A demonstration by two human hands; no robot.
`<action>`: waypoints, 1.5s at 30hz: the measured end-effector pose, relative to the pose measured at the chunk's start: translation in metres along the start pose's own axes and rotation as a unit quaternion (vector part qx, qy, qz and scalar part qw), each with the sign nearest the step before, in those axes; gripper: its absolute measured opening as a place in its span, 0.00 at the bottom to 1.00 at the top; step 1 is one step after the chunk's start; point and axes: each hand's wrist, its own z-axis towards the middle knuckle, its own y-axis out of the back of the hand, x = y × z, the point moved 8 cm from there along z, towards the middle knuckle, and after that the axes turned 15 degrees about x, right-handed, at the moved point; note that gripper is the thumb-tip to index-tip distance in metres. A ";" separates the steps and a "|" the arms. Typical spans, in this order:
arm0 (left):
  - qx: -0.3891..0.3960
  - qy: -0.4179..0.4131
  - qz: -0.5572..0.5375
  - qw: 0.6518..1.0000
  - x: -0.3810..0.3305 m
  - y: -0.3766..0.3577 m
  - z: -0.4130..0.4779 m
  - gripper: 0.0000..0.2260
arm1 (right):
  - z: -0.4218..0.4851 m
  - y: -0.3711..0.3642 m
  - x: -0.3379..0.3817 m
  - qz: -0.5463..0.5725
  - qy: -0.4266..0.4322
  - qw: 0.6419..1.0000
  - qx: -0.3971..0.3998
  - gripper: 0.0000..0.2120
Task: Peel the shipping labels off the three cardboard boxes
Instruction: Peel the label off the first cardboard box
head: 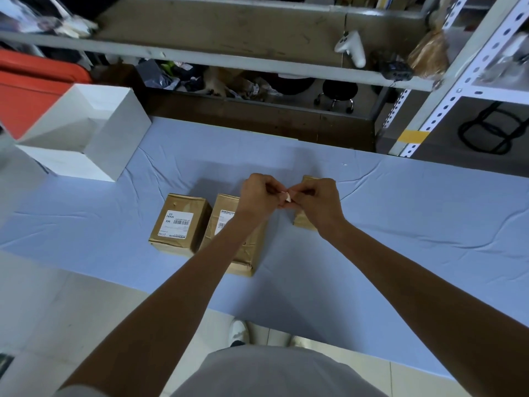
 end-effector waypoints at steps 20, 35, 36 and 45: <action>-0.035 0.108 -0.217 0.970 0.045 0.030 -0.035 0.11 | 0.016 -0.053 0.013 -0.063 0.021 0.995 0.079 0.05; -0.110 0.078 -0.217 0.967 0.109 0.242 -0.028 0.06 | 0.095 -0.219 0.116 -0.073 0.070 0.995 0.001 0.05; -0.120 0.079 -0.202 0.969 0.117 0.264 -0.029 0.06 | 0.103 -0.240 0.126 -0.074 0.081 0.994 0.011 0.06; -0.105 0.062 0.081 0.989 0.156 0.417 -0.052 0.05 | 0.153 -0.394 0.180 -0.303 0.082 0.944 0.106 0.15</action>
